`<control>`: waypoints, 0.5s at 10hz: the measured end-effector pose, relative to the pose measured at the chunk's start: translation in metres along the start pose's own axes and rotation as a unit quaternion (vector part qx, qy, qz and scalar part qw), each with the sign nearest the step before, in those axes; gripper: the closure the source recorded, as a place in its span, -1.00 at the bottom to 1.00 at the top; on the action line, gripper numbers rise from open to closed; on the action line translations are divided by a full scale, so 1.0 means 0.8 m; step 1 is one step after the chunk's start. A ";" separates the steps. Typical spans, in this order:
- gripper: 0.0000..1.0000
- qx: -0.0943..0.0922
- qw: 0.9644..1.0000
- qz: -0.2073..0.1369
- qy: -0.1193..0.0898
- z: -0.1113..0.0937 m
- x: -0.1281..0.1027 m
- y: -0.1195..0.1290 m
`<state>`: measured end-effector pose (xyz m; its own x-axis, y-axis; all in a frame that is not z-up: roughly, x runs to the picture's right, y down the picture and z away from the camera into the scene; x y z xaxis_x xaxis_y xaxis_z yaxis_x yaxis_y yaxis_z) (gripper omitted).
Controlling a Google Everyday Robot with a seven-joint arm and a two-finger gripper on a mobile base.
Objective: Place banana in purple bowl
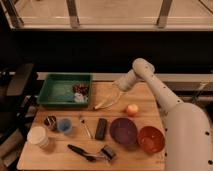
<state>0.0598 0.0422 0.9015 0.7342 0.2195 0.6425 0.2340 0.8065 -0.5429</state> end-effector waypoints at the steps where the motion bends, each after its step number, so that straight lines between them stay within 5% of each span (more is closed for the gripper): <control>1: -0.46 -0.008 1.000 -0.001 -0.004 0.014 0.003 0.000; 5: -0.46 -0.045 0.999 -0.005 -0.009 0.063 0.002 0.001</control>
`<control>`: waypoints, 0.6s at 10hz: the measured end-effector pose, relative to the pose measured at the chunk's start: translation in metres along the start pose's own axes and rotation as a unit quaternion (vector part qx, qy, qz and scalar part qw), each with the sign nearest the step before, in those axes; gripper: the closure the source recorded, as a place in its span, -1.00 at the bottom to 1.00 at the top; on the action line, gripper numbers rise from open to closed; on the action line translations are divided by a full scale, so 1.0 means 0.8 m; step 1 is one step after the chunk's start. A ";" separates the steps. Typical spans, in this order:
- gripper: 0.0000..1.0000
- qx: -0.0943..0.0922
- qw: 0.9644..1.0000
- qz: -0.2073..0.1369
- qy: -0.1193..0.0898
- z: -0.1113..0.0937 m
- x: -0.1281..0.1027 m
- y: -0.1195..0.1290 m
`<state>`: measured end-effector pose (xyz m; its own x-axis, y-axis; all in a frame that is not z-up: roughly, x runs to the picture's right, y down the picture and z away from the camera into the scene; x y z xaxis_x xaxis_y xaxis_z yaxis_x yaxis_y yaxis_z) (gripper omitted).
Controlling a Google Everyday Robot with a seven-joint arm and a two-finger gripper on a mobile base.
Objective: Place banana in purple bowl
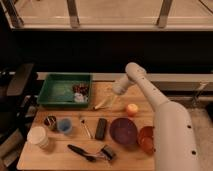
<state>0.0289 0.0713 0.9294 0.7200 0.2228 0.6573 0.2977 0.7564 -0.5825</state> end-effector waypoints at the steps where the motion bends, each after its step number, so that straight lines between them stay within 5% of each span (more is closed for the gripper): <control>1: -0.40 -0.008 1.000 0.001 0.001 0.009 0.002 0.001; 6: 0.54 -0.023 1.000 0.010 0.014 0.022 0.009 0.012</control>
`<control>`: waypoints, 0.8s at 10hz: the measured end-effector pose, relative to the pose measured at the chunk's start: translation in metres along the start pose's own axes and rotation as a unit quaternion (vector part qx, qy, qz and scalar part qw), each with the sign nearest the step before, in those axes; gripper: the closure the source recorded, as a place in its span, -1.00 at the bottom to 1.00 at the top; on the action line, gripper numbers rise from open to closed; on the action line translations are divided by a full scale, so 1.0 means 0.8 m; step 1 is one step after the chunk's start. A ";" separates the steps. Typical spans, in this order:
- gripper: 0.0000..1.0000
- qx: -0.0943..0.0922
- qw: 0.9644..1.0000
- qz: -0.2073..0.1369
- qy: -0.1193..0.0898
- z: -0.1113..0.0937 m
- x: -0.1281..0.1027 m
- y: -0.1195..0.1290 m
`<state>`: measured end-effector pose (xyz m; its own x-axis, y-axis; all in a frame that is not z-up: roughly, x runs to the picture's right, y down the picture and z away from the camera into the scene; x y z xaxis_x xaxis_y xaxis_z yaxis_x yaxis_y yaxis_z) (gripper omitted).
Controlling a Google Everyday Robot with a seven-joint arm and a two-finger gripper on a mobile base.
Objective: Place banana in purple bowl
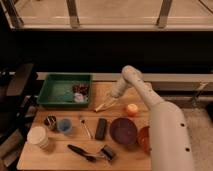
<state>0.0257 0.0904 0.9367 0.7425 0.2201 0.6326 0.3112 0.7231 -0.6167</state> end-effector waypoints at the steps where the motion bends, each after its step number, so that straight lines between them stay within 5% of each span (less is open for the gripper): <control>1: 0.78 0.004 1.000 0.000 0.018 -0.005 0.000 0.000; 3: 0.99 0.018 1.000 -0.002 0.023 -0.031 -0.002 0.006; 5: 1.00 0.042 0.999 -0.008 0.030 -0.089 -0.012 0.019; 8: 1.00 0.052 0.998 -0.008 0.038 -0.185 -0.016 0.070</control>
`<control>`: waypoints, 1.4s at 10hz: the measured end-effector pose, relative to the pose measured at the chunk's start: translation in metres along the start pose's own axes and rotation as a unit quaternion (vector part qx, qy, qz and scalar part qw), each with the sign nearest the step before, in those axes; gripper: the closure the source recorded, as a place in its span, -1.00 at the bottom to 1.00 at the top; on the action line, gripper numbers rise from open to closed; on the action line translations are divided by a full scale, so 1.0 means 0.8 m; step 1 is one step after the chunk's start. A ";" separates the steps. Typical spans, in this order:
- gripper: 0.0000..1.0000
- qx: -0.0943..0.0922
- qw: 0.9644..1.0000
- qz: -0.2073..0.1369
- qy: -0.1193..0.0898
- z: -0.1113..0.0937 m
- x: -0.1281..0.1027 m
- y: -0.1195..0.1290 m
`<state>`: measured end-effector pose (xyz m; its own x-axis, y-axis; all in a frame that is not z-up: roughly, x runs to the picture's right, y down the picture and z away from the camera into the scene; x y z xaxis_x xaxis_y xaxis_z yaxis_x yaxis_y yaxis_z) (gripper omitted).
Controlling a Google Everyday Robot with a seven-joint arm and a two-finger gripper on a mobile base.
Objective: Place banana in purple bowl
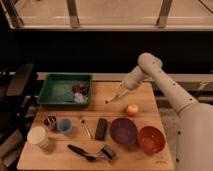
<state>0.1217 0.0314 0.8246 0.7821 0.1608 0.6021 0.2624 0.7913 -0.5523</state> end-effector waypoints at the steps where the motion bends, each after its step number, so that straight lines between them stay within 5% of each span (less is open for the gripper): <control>1: 1.00 0.001 1.000 0.002 0.003 -0.023 0.004 0.021; 4: 1.00 -0.001 1.000 0.009 0.010 -0.064 -0.006 0.103; 8: 0.94 -0.015 1.000 0.017 0.005 -0.048 -0.036 0.174; 14: -0.22 -0.042 0.999 0.011 -0.001 0.004 -0.062 0.187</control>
<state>0.1204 0.1440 0.7142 0.7873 0.1791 0.5900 0.2915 0.7350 -0.6122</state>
